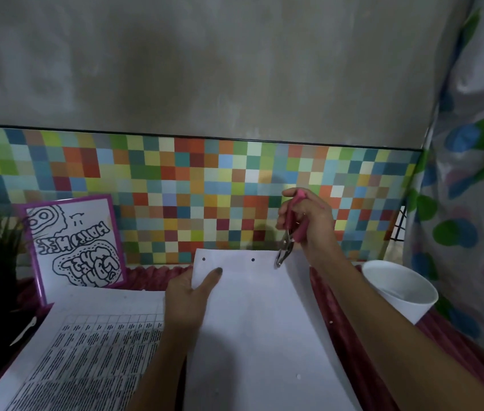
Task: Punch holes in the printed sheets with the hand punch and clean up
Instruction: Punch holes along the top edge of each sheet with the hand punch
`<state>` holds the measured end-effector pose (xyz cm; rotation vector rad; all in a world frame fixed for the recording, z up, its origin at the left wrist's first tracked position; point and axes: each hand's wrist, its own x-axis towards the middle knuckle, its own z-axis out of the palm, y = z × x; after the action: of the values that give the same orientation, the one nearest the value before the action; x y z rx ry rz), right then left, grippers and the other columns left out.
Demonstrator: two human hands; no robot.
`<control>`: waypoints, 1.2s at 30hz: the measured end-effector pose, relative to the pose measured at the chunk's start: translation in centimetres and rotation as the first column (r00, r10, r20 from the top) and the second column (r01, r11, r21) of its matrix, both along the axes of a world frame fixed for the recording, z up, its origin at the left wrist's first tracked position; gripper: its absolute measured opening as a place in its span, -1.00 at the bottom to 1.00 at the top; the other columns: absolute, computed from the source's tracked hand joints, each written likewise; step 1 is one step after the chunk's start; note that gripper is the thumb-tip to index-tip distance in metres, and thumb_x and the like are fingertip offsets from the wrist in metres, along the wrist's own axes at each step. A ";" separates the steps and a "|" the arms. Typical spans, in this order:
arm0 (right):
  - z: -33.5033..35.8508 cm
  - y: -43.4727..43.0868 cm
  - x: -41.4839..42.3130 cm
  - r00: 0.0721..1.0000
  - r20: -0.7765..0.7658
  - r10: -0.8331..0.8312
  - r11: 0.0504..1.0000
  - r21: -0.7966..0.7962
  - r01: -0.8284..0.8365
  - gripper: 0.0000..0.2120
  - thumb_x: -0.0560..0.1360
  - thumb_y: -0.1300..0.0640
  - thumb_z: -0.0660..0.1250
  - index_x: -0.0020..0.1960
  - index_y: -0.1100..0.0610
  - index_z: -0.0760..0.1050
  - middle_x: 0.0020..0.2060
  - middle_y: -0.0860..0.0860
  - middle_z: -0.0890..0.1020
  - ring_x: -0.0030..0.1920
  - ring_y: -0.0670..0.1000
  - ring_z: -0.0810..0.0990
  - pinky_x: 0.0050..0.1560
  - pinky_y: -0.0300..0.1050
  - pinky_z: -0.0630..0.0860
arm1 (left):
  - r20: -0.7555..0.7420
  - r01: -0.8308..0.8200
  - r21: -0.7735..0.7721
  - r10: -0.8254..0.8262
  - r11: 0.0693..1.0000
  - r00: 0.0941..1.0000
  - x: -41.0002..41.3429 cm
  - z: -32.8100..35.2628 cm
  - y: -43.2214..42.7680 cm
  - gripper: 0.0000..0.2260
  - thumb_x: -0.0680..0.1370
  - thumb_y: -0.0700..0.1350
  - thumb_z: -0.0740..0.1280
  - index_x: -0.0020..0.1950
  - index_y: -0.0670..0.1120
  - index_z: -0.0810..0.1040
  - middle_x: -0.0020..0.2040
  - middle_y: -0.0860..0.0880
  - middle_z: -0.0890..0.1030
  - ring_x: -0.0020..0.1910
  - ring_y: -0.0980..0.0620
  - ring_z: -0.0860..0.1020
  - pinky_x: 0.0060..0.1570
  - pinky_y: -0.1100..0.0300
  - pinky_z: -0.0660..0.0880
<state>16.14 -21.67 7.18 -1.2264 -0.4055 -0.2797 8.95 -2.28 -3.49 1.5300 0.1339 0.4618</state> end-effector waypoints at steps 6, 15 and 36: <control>0.2 -1.5 1.1 0.993 -0.069 -0.091 0.991 0.088 0.097 -0.79 0.29 0.19 0.17 -0.15 0.28 0.47 -0.42 0.18 0.46 -0.47 0.09 0.36 -0.45 -0.15 0.39 | -0.002 0.045 0.010 -0.045 0.999 0.999 -0.1 0.1 -0.2 -0.93 0.51 -0.12 0.44 -0.06 -0.09 0.67 -0.19 0.03 0.72 -0.22 0.07 0.70 -0.31 0.26 0.60; 0.1 -2.1 1.5 0.982 -0.118 -0.147 0.986 0.056 0.155 -0.82 0.29 0.14 0.20 -0.22 0.24 0.48 -0.45 0.17 0.48 -0.53 0.08 0.38 -0.45 -0.15 0.34 | -0.002 0.040 0.005 -0.040 0.999 0.999 0.0 0.1 -0.1 -0.91 0.51 -0.12 0.43 -0.02 -0.08 0.67 -0.15 0.01 0.72 -0.18 0.04 0.70 -0.20 0.15 0.63; -0.6 -2.5 -0.1 0.997 0.027 0.076 0.996 -0.042 -0.075 -0.57 0.25 0.30 0.14 0.08 0.36 0.50 -0.29 0.22 0.52 -0.35 0.15 0.49 -0.30 -0.02 0.51 | -0.056 -0.041 0.007 0.041 0.999 0.998 0.3 -0.3 -0.1 -0.97 0.50 -0.12 0.45 -0.10 -0.06 0.67 -0.21 0.03 0.71 -0.24 0.07 0.69 -0.27 0.21 0.61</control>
<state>16.03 -24.18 6.53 -1.2455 -0.4833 -0.2253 9.29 -2.41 -3.83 1.5493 0.2082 0.4526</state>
